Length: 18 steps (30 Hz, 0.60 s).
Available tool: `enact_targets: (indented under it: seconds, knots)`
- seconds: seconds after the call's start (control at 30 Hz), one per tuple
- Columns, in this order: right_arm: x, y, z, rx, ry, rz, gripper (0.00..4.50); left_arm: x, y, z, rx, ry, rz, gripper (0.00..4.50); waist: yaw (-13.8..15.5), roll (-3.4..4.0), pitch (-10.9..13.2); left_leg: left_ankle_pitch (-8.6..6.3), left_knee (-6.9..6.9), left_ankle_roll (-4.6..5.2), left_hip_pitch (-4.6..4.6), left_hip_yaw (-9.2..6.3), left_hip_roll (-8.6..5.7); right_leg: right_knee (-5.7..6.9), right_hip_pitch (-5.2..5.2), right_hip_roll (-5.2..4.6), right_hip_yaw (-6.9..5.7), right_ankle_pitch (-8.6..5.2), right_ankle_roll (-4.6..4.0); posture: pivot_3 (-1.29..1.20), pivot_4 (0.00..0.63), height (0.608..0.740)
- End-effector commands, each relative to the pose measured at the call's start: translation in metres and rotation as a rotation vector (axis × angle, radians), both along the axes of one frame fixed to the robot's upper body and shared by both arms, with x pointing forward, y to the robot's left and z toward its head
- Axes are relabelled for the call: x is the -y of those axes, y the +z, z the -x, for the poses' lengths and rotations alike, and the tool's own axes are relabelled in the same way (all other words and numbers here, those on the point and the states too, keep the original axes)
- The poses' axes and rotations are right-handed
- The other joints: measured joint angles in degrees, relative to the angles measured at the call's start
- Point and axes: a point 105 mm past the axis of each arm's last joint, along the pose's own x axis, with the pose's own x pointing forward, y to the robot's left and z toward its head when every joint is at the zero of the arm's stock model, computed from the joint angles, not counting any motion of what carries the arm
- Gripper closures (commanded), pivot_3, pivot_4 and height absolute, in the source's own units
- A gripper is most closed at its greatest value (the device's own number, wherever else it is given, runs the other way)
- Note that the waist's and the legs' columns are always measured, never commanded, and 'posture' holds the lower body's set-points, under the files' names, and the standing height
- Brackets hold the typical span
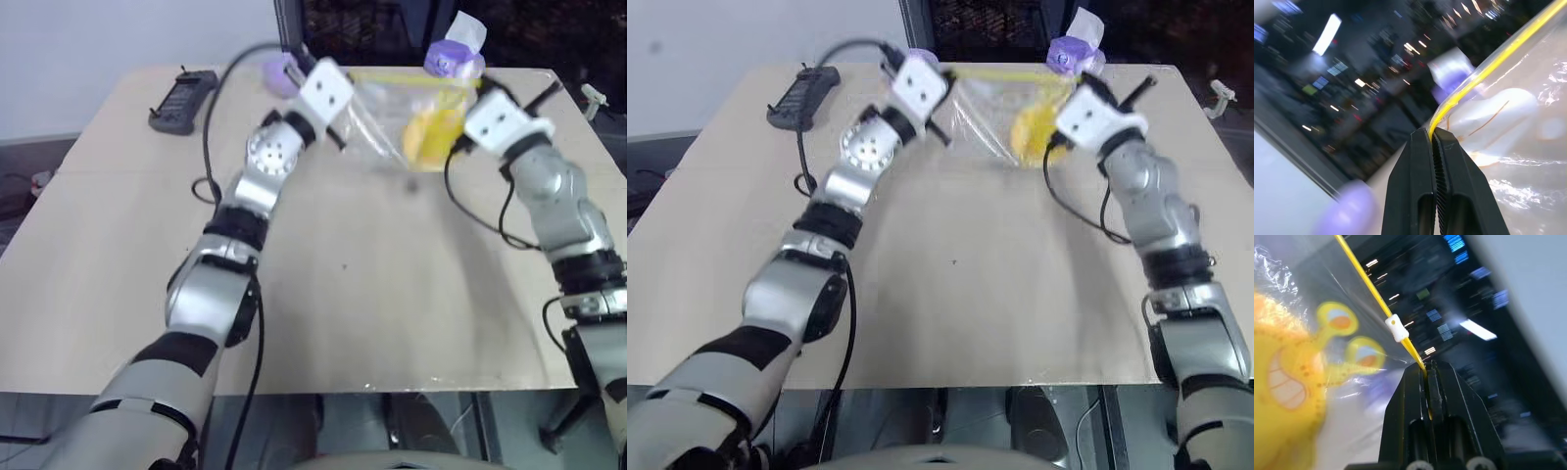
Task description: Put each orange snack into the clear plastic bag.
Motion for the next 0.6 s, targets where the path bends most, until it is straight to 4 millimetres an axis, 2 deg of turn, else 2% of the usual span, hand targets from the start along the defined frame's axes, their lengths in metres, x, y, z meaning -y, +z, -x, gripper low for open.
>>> enact_targets:
  seconds: [0.03,0.13,0.17,0.27,0.33,0.4,0.5,0.57,0.6]
  knots:
    - [-0.006,-0.011,0.029,-0.123,0.140,-0.028,4.41,-0.027,-0.015,0.018,-0.005,-0.014,-0.008,4.50,-0.4,0.00,0.0,0.00,0.07,0.00,0.02,0.04,-0.01,0.22,-0.04,-0.02,0.02,0.00,0.00,0.00,0.150,0.740]
    - [-0.015,-0.023,0.049,-0.200,0.211,-0.033,4.41,-0.035,-0.029,0.043,-0.032,-0.066,-0.021,4.50,-1.0,0.04,0.0,0.00,-0.06,0.00,0.10,-0.01,0.04,0.27,-0.04,0.02,0.02,-0.01,-0.01,0.00,0.150,0.740]
    - [-0.020,-0.030,0.058,-0.264,0.261,-0.053,4.41,-0.036,-0.035,0.057,-0.057,-0.111,-0.029,4.50,-1.2,0.05,0.1,0.00,-0.04,0.00,0.11,-0.03,0.04,0.30,-0.04,0.03,0.05,-0.01,-0.01,0.00,0.150,0.740]
    - [-0.031,-0.058,0.086,-0.505,0.386,-0.070,4.41,-0.034,-0.064,0.103,-0.218,-0.266,-0.083,4.50,-1.0,0.07,0.1,-0.01,0.06,0.01,0.36,-0.17,0.03,0.36,0.07,0.01,0.20,0.00,-0.01,0.00,0.150,0.740]
    - [-0.032,-0.072,0.099,-0.618,0.414,-0.059,4.41,-0.036,-0.080,0.123,-0.325,-0.311,-0.111,4.50,-0.5,0.08,0.1,-0.05,0.15,0.08,0.67,-0.19,0.04,0.38,0.48,0.03,0.13,0.05,-0.05,0.00,0.150,0.740]
    - [-0.030,-0.085,0.105,-0.682,0.415,-0.062,4.50,-0.041,-0.091,0.133,-0.396,-0.308,-0.115,3.85,0.5,0.13,0.2,-0.17,0.12,0.29,1.49,-0.10,0.04,0.29,1.38,0.05,0.06,0.04,-0.06,0.00,0.150,0.740]
    - [-0.025,-0.106,0.113,-0.785,0.408,-0.067,3.62,-0.057,-0.115,0.148,-0.525,-0.281,-0.167,2.63,1.5,0.13,0.3,-0.18,0.08,0.29,2.37,-0.10,0.08,0.30,2.14,0.14,0.03,0.06,-0.12,0.00,0.150,0.740]
    - [-0.015,-0.117,0.126,-0.897,0.415,-0.085,2.75,-0.070,-0.128,0.163,-0.634,-0.278,-0.168,1.69,1.8,0.14,0.3,-0.19,0.06,0.29,2.52,-0.10,0.15,0.28,2.27,0.21,0.03,0.06,-0.13,0.00,0.150,0.740]
    - [-0.012,-0.119,0.130,-0.926,0.421,-0.090,2.75,-0.073,-0.129,0.168,-0.661,-0.281,-0.160,1.22,1.9,0.14,0.3,-0.19,0.05,0.29,2.49,-0.11,0.15,0.27,2.26,0.20,0.03,0.06,-0.13,0.00,0.150,0.740]
